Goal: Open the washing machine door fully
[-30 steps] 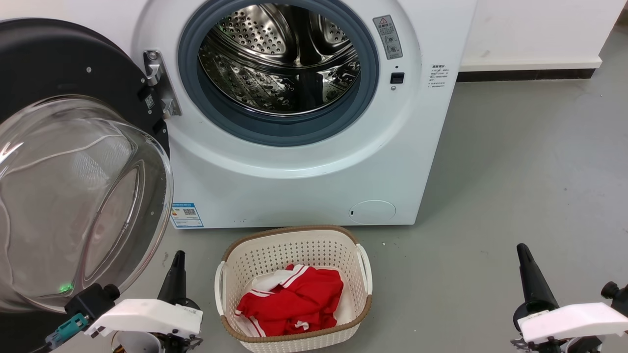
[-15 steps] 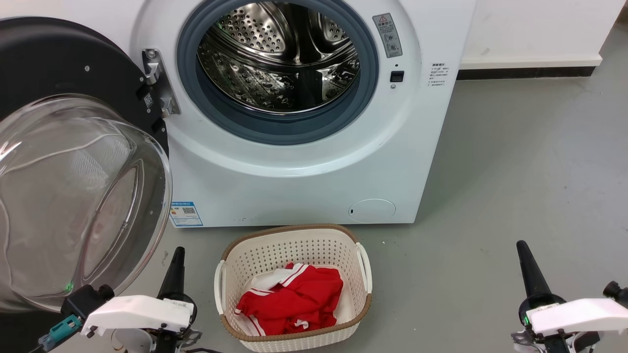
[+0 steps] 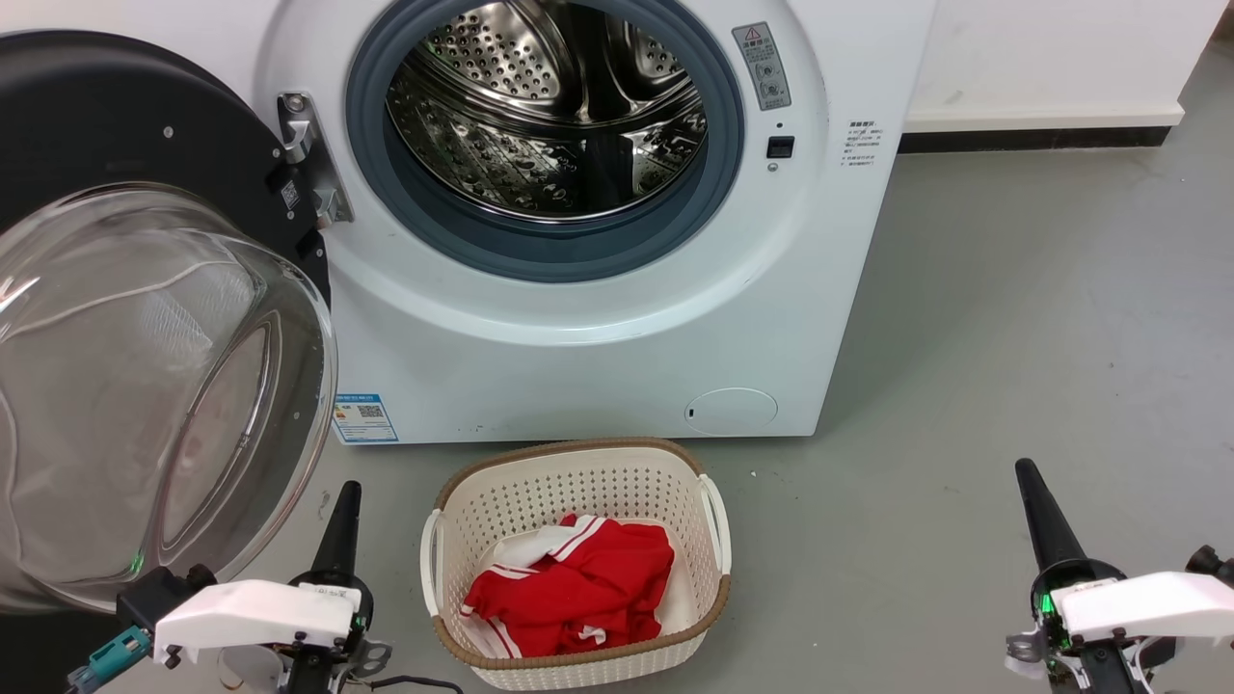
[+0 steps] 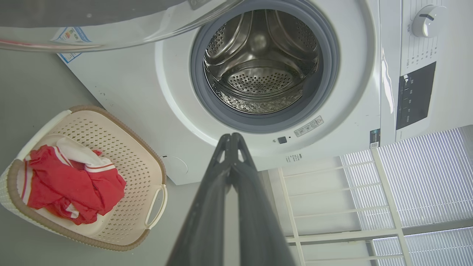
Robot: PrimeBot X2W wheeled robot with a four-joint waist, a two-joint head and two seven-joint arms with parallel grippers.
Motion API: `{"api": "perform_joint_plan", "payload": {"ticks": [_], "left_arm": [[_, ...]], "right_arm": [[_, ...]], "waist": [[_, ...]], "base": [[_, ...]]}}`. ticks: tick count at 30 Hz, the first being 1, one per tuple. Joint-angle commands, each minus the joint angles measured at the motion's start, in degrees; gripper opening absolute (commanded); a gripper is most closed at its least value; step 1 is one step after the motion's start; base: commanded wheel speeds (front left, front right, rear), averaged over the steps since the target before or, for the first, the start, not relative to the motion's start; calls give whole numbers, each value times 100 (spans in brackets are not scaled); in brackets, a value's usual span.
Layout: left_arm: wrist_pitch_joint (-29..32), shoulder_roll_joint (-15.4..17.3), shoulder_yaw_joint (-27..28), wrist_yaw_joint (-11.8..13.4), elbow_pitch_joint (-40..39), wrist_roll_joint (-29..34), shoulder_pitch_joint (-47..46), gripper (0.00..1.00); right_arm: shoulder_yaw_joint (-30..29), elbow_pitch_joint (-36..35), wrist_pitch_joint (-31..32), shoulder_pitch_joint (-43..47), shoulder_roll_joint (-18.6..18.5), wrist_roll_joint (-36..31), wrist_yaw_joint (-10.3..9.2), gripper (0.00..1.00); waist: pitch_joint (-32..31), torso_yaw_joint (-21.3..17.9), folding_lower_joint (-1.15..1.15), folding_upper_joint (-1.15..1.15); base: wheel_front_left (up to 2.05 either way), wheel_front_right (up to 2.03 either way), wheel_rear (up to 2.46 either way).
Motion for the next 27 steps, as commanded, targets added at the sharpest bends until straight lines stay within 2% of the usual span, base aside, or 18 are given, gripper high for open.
{"api": "perform_joint_plan", "payload": {"ticks": [1,27], "left_arm": [[37,-2,32,-45,-22,-101,-147,0],[360,-115,302,-264,63,-1277,-215,0]], "right_arm": [[-15,-13,12,-115,-38,126,-1,0],[-101,210,268,-324,-18,1420,-1,0]], "waist": [[2,0,0,0],[51,-8,0,0]], "base": [[0,0,0],[0,0,0]]}}
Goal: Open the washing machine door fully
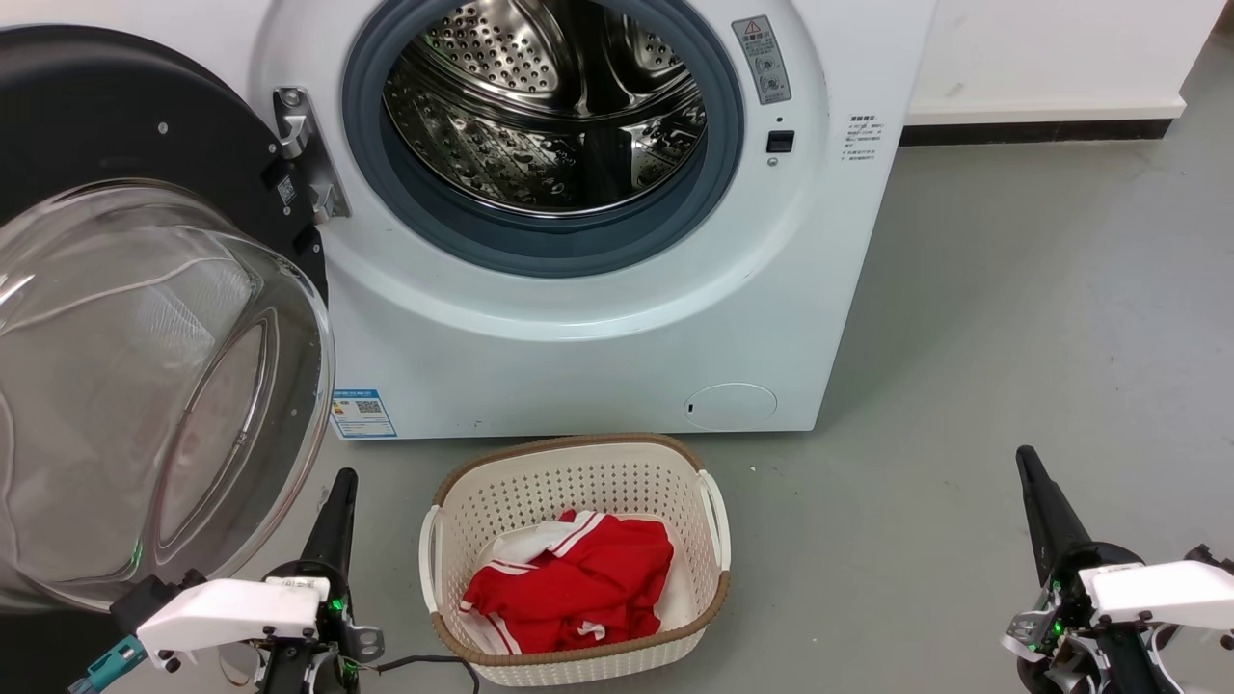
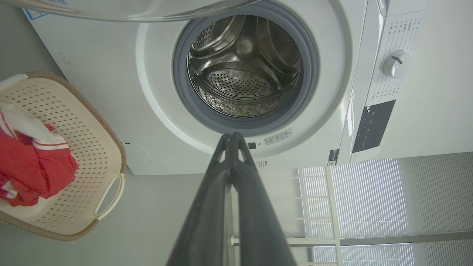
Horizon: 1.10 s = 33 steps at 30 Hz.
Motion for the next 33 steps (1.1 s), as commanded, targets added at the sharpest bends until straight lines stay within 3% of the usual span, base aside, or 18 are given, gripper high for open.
{"api": "perform_joint_plan", "payload": {"ticks": [1,22,33], "left_arm": [[29,-4,42,-39,3,-101,-116,0],[248,-84,216,-185,58,-885,-143,0],[244,-82,212,-180,55,-868,-138,0]], "right_arm": [[-13,5,29,-112,-19,105,-1,0],[-80,159,205,-241,4,969,-2,0],[-98,156,216,-239,20,931,-2,0]], "waist": [[2,0,0,0],[42,-7,0,0],[43,-7,0,0]], "base": [[0,0,0],[0,0,0],[0,0,0]]}}
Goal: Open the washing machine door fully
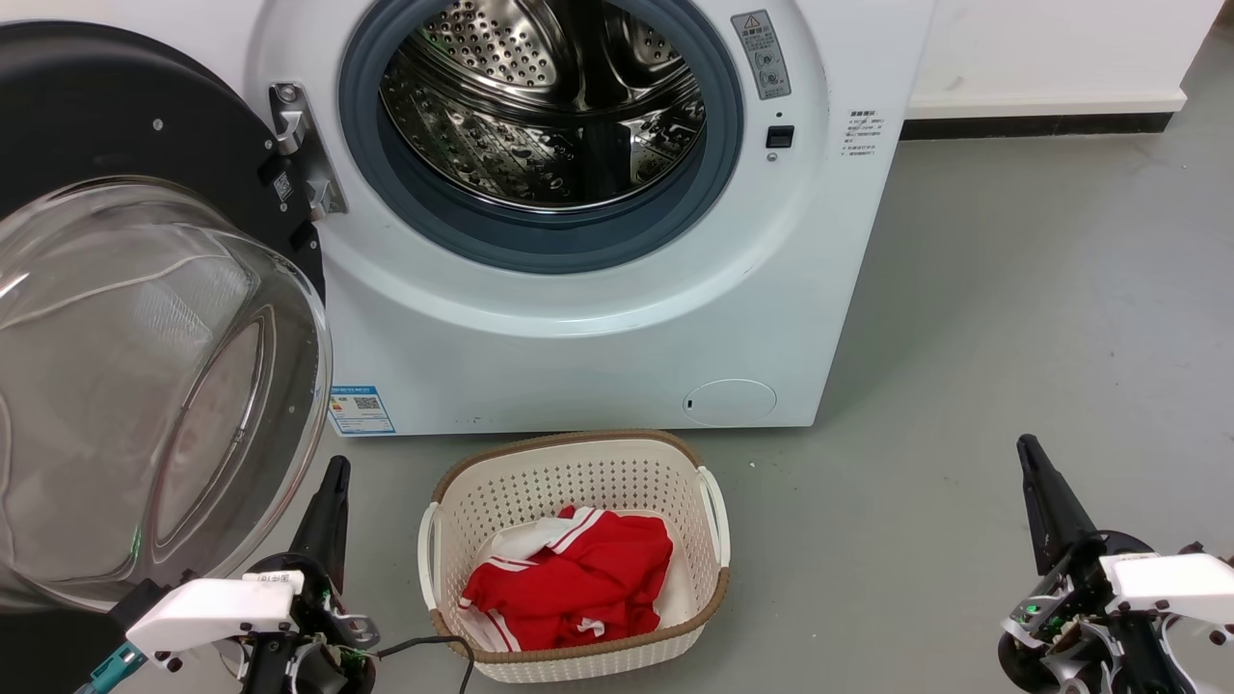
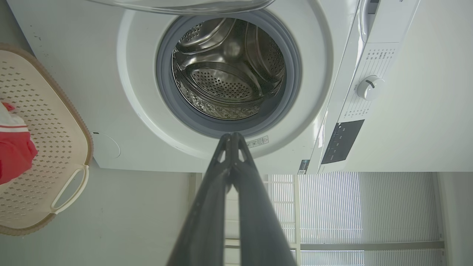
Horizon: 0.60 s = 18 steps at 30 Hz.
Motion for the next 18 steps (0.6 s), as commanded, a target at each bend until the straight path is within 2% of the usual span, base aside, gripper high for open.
{"api": "perform_joint_plan", "payload": {"ticks": [1,18], "left_arm": [[16,-8,18,-15,4,-4,-45,0],[15,-9,17,-15,3,-5,-44,0]], "right_arm": [[-13,9,15,-72,8,3,-1,0],[-37,11,31,-71,28,-25,-2,0]], "waist": [[0,0,0,0],[0,0,0,0]], "base": [[0,0,0],[0,0,0]]}}
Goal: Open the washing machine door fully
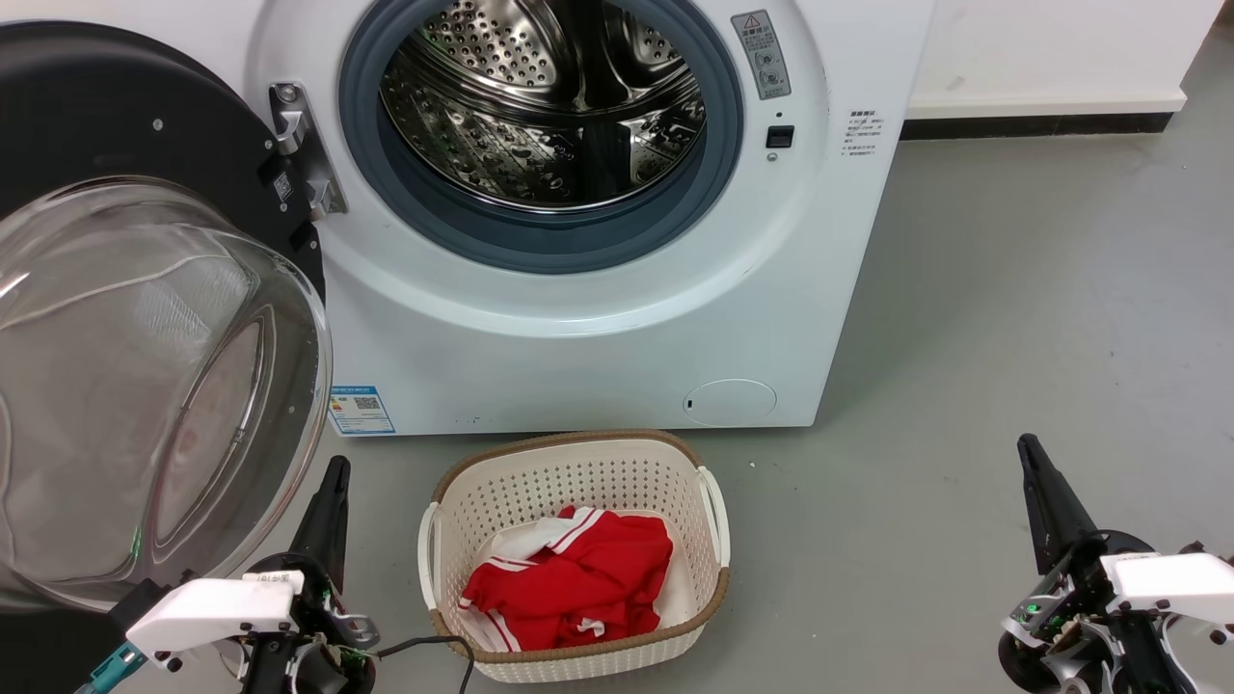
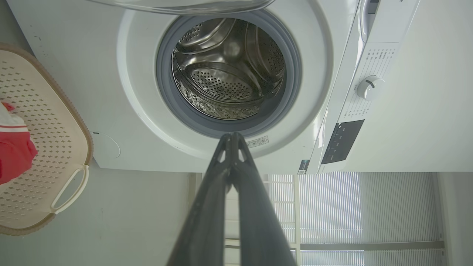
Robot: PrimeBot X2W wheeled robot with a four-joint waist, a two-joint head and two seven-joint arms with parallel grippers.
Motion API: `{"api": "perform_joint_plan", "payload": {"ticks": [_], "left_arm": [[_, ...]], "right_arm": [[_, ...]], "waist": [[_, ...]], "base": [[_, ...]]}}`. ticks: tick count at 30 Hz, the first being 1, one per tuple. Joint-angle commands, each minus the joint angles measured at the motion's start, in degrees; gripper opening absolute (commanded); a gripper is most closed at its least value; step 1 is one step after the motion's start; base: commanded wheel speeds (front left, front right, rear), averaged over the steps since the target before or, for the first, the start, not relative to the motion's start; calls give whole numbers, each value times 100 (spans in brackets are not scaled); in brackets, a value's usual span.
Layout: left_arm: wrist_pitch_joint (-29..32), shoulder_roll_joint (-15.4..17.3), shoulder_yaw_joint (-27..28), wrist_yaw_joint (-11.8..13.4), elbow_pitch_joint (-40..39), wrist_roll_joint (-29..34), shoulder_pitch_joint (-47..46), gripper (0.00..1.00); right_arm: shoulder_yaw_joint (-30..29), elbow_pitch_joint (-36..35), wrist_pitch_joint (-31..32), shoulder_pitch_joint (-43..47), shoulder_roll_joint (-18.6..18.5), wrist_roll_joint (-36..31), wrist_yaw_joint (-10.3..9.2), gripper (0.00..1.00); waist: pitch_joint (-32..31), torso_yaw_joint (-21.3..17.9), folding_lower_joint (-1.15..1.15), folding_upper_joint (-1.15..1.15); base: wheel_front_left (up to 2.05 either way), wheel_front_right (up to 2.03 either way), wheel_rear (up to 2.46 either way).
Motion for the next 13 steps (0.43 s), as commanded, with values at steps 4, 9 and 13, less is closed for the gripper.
{"api": "perform_joint_plan", "payload": {"ticks": [4,9,13], "left_arm": [[14,-9,17,-15,3,-5,-44,0],[14,-9,16,-15,2,-5,-44,0],[14,-9,16,-15,2,-4,-44,0]], "right_arm": [[-16,9,15,-64,19,-17,-1,0],[-22,10,21,-65,23,-25,-1,0],[-25,10,23,-65,27,-31,-1,0]], "waist": [[0,0,0,0],[0,0,0,0],[0,0,0,0]], "base": [[0,0,0],[0,0,0],[0,0,0]]}}
